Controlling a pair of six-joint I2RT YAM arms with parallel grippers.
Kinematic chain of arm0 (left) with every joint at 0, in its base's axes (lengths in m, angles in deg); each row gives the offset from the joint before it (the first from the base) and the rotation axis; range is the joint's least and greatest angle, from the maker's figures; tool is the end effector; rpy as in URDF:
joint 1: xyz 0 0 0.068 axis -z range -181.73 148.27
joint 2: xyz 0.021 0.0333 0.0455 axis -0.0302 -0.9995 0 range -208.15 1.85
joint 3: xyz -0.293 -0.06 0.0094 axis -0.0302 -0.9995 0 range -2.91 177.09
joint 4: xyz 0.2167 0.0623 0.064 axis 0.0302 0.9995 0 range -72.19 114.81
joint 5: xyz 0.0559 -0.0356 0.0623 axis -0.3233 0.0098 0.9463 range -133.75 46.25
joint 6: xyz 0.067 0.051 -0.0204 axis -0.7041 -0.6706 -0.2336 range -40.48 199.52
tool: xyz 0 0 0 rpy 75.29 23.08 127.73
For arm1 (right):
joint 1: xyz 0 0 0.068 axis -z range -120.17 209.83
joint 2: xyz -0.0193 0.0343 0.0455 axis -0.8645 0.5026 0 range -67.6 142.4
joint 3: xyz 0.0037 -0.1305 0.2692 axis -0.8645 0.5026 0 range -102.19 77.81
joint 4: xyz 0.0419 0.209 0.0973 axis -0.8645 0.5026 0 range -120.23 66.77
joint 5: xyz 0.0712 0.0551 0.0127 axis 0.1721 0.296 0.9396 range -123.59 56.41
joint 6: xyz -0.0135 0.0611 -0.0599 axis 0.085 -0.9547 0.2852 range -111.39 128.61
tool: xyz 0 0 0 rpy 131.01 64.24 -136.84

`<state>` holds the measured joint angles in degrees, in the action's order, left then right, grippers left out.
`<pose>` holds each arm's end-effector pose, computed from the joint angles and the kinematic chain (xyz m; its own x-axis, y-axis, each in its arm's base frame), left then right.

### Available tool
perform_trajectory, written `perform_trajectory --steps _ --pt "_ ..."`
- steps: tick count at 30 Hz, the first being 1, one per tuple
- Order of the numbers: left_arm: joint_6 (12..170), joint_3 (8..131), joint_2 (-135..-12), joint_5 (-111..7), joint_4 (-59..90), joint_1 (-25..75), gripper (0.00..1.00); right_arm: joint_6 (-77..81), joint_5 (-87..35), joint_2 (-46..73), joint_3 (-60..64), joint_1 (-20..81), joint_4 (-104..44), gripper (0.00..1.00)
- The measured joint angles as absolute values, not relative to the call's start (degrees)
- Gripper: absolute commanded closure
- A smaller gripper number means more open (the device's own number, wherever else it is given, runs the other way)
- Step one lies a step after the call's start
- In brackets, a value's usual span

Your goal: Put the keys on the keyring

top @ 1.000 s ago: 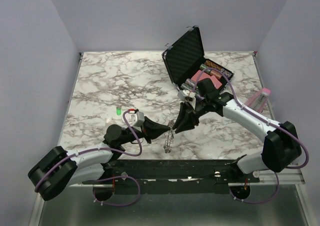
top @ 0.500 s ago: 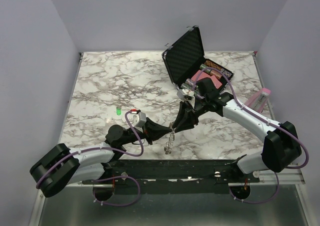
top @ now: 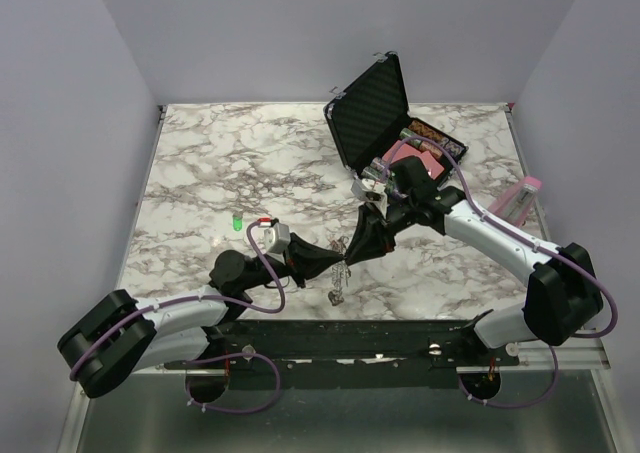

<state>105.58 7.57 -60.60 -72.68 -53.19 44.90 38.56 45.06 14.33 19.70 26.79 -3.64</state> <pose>0.1097 -0.1700 0.2847 -0.2163 -0.3309 -0.9185 0.9520 0.1372 -0.2736 0.1749 0.2034 0.3009 -0.2447 -0.2763 -0.9294 -0.8693 -0.3621 0.3365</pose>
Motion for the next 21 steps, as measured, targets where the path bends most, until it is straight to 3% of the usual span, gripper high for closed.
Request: perform_trajectory --steps 14,21 --pt "105.6 7.6 -60.6 -72.1 -52.6 44.9 1.00 38.1 45.0 14.3 19.7 26.8 -3.7 0.74" --pt "105.6 7.6 -60.6 -71.6 -52.5 45.2 1.00 38.0 44.9 14.3 19.7 26.8 -3.7 0.87"
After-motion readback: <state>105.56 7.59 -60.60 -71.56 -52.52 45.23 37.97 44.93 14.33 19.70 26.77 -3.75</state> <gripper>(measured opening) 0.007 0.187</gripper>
